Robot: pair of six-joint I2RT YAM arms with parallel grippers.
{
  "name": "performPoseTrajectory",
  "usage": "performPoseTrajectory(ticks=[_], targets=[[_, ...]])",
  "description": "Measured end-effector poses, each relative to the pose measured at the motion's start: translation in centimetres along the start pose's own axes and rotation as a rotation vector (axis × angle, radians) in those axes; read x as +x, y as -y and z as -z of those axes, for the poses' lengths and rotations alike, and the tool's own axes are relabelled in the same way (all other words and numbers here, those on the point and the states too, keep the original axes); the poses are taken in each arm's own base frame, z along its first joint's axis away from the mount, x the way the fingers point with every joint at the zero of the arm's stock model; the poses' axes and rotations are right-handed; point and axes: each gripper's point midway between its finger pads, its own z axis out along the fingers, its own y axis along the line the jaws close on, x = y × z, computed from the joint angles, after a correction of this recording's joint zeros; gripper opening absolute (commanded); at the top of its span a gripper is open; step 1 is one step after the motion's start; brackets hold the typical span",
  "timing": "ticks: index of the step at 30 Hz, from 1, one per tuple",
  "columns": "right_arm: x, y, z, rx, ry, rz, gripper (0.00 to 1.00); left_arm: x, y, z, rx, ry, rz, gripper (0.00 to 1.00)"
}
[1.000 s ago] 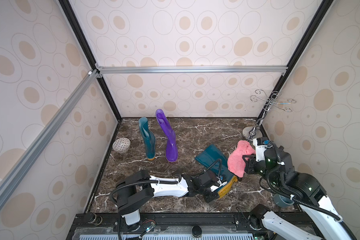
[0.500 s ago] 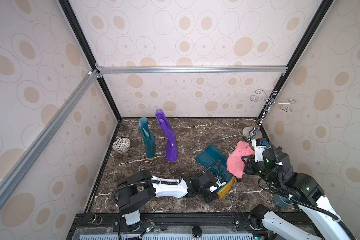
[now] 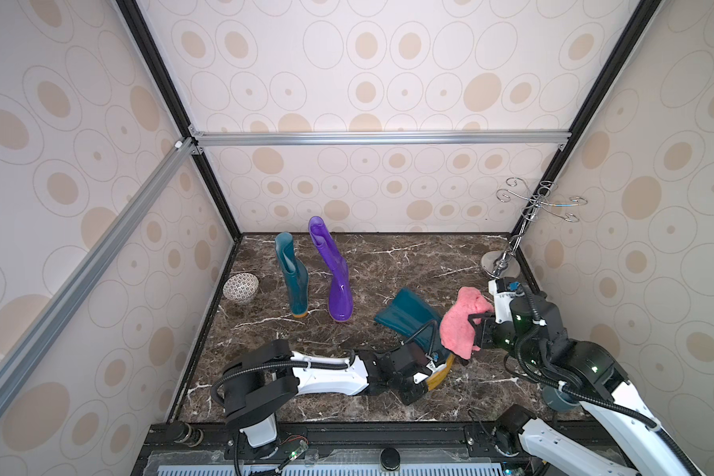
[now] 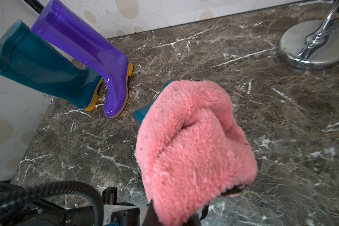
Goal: Wipe the rubber boots with a cloth
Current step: Move the rubber boot to the center of the board.
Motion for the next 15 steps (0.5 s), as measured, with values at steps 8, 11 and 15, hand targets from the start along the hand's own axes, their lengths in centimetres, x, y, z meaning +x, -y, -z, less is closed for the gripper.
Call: performPoseTrajectory(ticks=[8, 11, 15], targets=[[3.7, -2.4, -6.2, -0.109, -0.192, -0.138, 0.00, 2.4, -1.8, 1.5, -0.049, -0.039, -0.052, 0.00], [3.8, -2.1, -6.4, -0.091, -0.186, -0.173, 0.00, 2.3, -1.6, 1.5, -0.040, -0.035, -0.074, 0.00], [2.0, -1.0, -4.6, -0.054, -0.070, -0.184, 0.00, 2.2, -1.1, 1.5, -0.020, -0.031, -0.105, 0.00]])
